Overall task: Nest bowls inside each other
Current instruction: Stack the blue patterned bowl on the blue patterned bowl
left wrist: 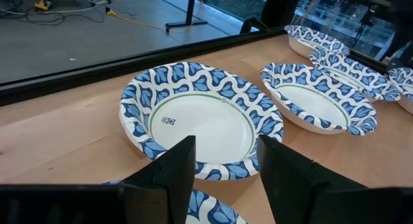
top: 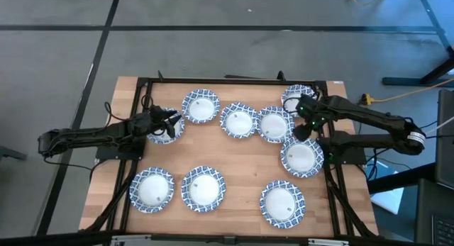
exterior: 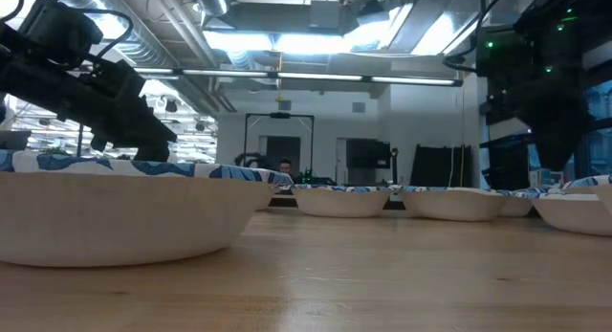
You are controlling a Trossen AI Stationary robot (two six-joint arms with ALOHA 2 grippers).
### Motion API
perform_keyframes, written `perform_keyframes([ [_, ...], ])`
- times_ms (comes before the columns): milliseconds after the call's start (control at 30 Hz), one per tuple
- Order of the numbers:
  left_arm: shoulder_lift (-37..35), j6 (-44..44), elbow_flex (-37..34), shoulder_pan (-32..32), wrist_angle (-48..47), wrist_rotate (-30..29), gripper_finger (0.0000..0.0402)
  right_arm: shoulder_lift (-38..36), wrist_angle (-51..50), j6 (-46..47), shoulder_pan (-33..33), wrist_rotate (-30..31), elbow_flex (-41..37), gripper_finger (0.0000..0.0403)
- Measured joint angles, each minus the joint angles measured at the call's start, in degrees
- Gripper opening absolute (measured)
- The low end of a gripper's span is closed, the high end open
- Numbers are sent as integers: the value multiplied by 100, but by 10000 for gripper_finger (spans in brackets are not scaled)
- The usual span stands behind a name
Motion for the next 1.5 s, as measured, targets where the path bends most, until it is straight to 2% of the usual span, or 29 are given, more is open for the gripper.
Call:
perform_keyframes([
  [333,0,0,0,0,0,2,160,250,-238,-259,20,-126,0,198],
  [1033,0,2,1,1,0,2,160,1577,34,-641,738,-251,0,192],
  [1200,0,0,2,0,0,2,160,1748,63,-641,812,-283,0,140],
  [1400,0,0,2,2,0,2,160,1774,150,-694,812,-463,2,27],
  [1500,0,0,0,1,0,2,160,1771,172,-692,810,-559,2,12],
])
